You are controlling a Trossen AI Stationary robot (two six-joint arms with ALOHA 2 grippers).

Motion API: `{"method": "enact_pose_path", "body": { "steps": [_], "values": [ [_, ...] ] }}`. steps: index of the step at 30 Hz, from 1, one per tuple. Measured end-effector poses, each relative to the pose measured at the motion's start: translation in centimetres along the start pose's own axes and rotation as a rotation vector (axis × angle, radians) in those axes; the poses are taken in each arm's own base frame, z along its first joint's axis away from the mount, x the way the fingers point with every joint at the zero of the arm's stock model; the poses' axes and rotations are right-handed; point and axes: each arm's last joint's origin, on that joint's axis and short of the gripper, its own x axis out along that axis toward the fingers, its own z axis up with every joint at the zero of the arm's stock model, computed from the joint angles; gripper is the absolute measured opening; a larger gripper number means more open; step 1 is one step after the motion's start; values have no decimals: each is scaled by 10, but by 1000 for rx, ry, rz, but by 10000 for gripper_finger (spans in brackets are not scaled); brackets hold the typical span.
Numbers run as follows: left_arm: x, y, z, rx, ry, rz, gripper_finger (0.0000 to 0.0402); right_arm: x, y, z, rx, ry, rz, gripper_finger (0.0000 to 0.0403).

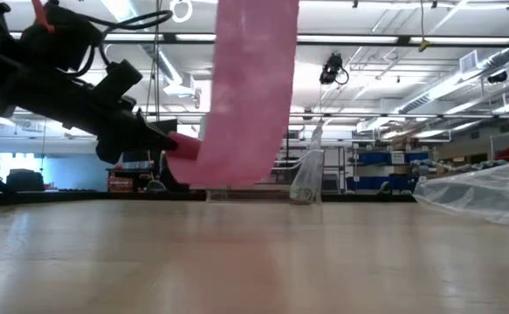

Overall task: Roll bandage
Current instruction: Roll the pink bandage

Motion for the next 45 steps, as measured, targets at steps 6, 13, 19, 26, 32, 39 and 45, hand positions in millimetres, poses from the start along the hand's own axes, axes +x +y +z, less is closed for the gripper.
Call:
{"method": "enact_pose_path", "body": {
  "steps": [6, 13, 19, 26, 32, 39, 45],
  "values": [
    [-4, -14, 12, 22, -27, -68, 14, -17, -36, 35, -76, -74, -151, 1],
    [-12, -28, 23, 30, -72, -136, 14, -23, -73, 56, -90, -148, -370, 1],
    [-12, -39, 36, 57, -64, -185, 14, -19, -97, 59, -77, -172, -487, 1],
    [1, -65, 41, 107, -40, -253, 14, -11, -121, 56, -57, -173, -589, 0],
    [17, -92, 38, 131, -29, -304, 14, -9, -136, 54, -62, -167, -663, 0],
    [16, -121, 55, 153, -95, -358, 14, -2, -153, 46, -71, -126, -719, 0],
    [3, -140, 82, 155, -190, -408, 14, 5, -174, 36, -77, -119, -750, 0]
  ]
}}
